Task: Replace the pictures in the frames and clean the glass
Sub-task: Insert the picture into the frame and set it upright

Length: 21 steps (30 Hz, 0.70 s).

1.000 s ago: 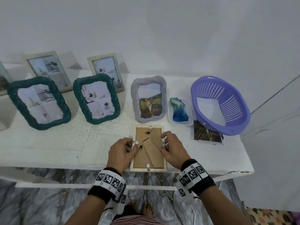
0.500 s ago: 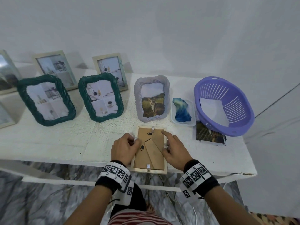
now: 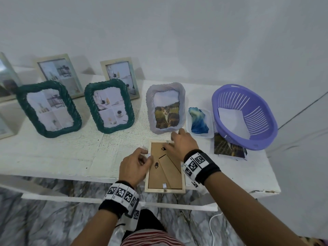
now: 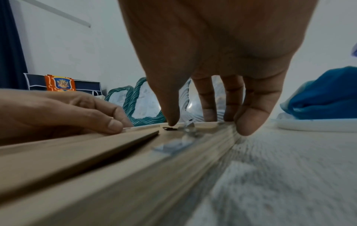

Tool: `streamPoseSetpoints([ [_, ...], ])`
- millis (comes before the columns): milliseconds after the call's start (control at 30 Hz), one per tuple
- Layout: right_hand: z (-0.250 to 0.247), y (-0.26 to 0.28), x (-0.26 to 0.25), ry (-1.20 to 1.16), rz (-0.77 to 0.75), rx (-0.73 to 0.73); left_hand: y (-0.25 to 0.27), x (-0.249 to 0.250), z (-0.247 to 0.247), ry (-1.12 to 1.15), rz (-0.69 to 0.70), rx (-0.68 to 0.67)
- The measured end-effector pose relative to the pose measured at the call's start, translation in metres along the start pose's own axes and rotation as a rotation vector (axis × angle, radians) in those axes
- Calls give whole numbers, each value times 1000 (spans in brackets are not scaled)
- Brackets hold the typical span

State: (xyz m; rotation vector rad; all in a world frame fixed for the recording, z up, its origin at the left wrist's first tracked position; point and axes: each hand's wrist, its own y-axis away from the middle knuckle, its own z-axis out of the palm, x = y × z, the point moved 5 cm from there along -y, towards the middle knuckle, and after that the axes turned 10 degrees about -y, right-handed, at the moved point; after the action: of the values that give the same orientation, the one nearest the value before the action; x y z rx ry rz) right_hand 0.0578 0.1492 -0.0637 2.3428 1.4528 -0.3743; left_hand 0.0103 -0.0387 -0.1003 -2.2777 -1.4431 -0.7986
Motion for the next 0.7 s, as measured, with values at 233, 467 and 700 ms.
streamPoseSetpoints([
  [233, 2, -11, -3, 114, -53, -26, -2, -3, 1, 28, 18, 0],
  [467, -5, -21, 4, 162, -193, -140, -7, -10, 4, 88, 30, -35],
  [700, -11, 11, 3, 6, -155, 3, -5, -7, -1, 106, 25, -32],
])
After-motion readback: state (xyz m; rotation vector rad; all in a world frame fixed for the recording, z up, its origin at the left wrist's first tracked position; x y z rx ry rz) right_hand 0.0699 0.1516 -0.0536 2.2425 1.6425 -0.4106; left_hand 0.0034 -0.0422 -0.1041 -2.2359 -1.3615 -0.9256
